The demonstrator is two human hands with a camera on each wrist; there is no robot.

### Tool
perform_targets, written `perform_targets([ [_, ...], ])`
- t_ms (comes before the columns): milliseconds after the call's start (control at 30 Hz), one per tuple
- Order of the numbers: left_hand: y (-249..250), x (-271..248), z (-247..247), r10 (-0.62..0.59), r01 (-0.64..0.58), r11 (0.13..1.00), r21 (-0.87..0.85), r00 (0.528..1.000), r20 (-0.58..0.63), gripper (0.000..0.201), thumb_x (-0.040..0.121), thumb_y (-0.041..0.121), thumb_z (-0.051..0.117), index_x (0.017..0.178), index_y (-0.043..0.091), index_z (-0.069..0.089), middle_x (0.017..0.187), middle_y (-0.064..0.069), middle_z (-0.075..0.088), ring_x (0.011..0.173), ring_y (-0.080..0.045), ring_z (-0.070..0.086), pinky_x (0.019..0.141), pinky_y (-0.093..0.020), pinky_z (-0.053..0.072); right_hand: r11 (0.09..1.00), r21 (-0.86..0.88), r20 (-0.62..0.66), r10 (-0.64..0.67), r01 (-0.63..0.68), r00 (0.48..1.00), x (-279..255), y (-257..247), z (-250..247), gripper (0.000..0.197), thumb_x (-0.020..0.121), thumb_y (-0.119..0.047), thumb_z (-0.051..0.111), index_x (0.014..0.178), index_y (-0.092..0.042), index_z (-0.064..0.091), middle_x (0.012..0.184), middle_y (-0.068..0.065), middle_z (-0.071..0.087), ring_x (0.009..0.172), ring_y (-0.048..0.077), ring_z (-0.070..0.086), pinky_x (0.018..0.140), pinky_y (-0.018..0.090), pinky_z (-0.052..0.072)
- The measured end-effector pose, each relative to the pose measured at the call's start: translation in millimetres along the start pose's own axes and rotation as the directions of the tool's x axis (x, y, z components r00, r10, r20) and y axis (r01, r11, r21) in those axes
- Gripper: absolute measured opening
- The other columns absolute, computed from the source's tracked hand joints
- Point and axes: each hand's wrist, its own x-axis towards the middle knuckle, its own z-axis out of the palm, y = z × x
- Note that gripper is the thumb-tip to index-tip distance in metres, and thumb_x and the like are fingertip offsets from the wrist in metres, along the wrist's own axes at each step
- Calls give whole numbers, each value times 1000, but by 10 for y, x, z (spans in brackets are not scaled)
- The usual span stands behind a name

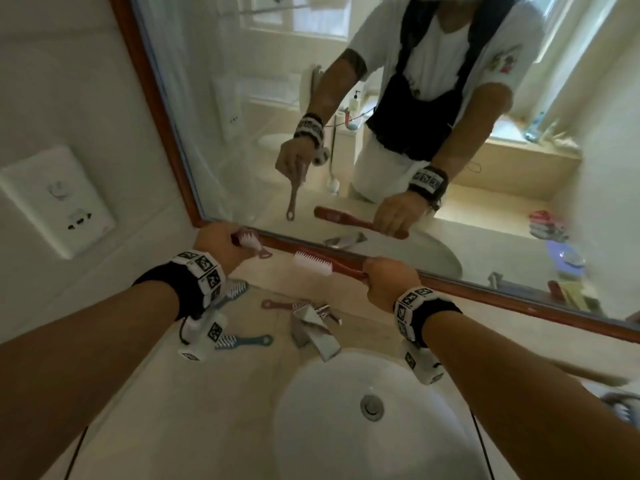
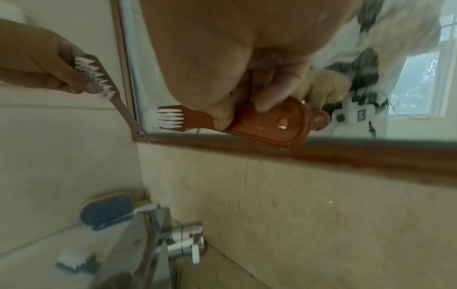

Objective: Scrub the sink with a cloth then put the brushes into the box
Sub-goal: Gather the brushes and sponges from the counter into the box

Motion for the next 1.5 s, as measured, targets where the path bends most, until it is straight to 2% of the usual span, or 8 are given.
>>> perform_targets([
  [100, 261, -155, -317, 53, -53, 999, 8, 999, 0, 29, 71, 38, 79, 81, 14, 67, 83, -3, 66, 89, -25, 64, 66, -28, 43, 998, 48, -80, -43, 47, 996, -256, 0, -355, 19, 91, -21, 53, 110, -19, 52, 107, 4, 58, 95, 27, 59, 69, 32, 39],
  [233, 652, -388, -704, 154, -163, 983, -84, 983, -104, 43, 80, 24, 75, 119, 12, 60, 116, -8, 62, 109, -29, 58, 88, -30, 43, 996, 89, -251, -1, 24, 968, -702, 36, -900, 23, 90, -21, 55, 113, -21, 50, 108, 3, 58, 98, 26, 58, 76, 35, 47],
  [433, 1197, -788, -1098, 242, -288, 936, -204, 945, -222, 36, 76, 22, 78, 106, 19, 59, 89, 5, 62, 81, -14, 59, 74, -23, 41, 975, 134, -452, 218, -175, 865, -1501, 78, -1628, 16, 89, -17, 51, 105, -22, 53, 97, -1, 60, 82, 23, 56, 65, 31, 43],
  [600, 1805, -1133, -1328, 345, -397, 897, -194, 903, -255, 23, 73, 30, 78, 92, 24, 66, 82, 9, 66, 85, -14, 62, 80, -23, 43, 941, 142, -529, 335, -308, 779, -2185, 197, -2229, 15, 85, -22, 53, 99, -24, 53, 85, -2, 62, 76, 24, 60, 63, 30, 44],
  [733, 2389, -1417, -1302, 402, -469, 843, -264, 875, -271, 32, 77, 27, 76, 106, 19, 65, 91, 6, 64, 88, -13, 58, 84, -23, 42, 929, 211, -577, 370, -304, 728, -2654, 443, -2522, 16, 86, -18, 54, 101, -18, 53, 87, 1, 61, 75, 24, 58, 62, 31, 47],
  [1000, 3644, -2047, -622, 481, -559, 760, -332, 827, -291, 24, 77, 24, 76, 95, 25, 61, 86, 6, 63, 86, -16, 60, 80, -25, 43, 919, 270, -565, 393, -287, 725, -3446, 1349, -2448, 12, 87, -13, 54, 99, -16, 52, 84, 0, 56, 71, 21, 53, 60, 29, 41],
  [1233, 4445, -2587, 230, 476, -520, 751, -406, 853, -212, 21, 76, 21, 71, 95, 22, 63, 91, 3, 68, 88, -17, 63, 82, -27, 49, 880, 300, -496, 474, -369, 727, -4088, 2397, -2121, 13, 85, -12, 53, 98, -14, 51, 88, 5, 60, 75, 25, 57, 63, 31, 47],
  [1500, 4865, -2799, 1373, 467, -447, 828, -339, 884, -25, 13, 83, 20, 69, 94, 16, 63, 73, 9, 58, 66, -10, 51, 54, -12, 36, 807, 379, -375, 581, -452, 723, -4261, 3276, -1344, 7, 87, -16, 53, 94, -15, 50, 83, 3, 59, 65, 24, 59, 58, 32, 51],
])
